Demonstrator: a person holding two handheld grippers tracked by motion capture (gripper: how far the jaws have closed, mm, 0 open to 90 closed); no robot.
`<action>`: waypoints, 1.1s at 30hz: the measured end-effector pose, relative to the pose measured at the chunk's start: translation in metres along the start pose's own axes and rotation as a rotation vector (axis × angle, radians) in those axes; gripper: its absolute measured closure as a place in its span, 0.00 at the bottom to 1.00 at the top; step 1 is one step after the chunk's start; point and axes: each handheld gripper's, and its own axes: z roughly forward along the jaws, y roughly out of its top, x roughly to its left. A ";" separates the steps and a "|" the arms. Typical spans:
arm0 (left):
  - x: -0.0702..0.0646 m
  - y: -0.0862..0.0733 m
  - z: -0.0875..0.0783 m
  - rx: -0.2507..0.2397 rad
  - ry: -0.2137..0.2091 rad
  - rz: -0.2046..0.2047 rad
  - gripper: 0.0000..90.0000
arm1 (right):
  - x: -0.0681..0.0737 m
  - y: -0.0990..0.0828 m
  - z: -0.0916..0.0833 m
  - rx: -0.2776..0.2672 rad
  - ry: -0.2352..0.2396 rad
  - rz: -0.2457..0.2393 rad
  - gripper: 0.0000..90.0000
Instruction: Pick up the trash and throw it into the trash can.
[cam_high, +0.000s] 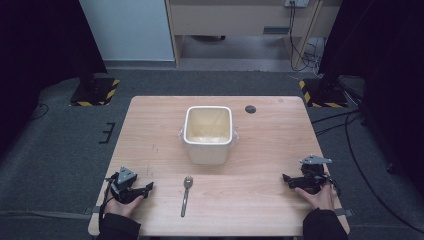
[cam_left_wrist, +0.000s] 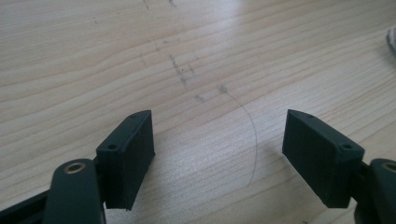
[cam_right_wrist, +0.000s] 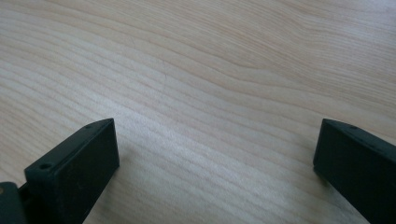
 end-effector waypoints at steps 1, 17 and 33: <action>-0.001 0.001 -0.003 -0.012 0.004 -0.001 0.28 | 0.001 0.000 0.000 0.003 -0.010 0.007 0.00; -0.034 0.030 -0.039 -0.211 -0.025 0.006 0.31 | 0.009 -0.005 -0.005 -0.002 -0.059 0.055 0.01; -0.085 0.039 -0.026 -0.168 -0.091 0.050 0.38 | 0.010 -0.005 -0.005 -0.002 -0.073 0.068 0.01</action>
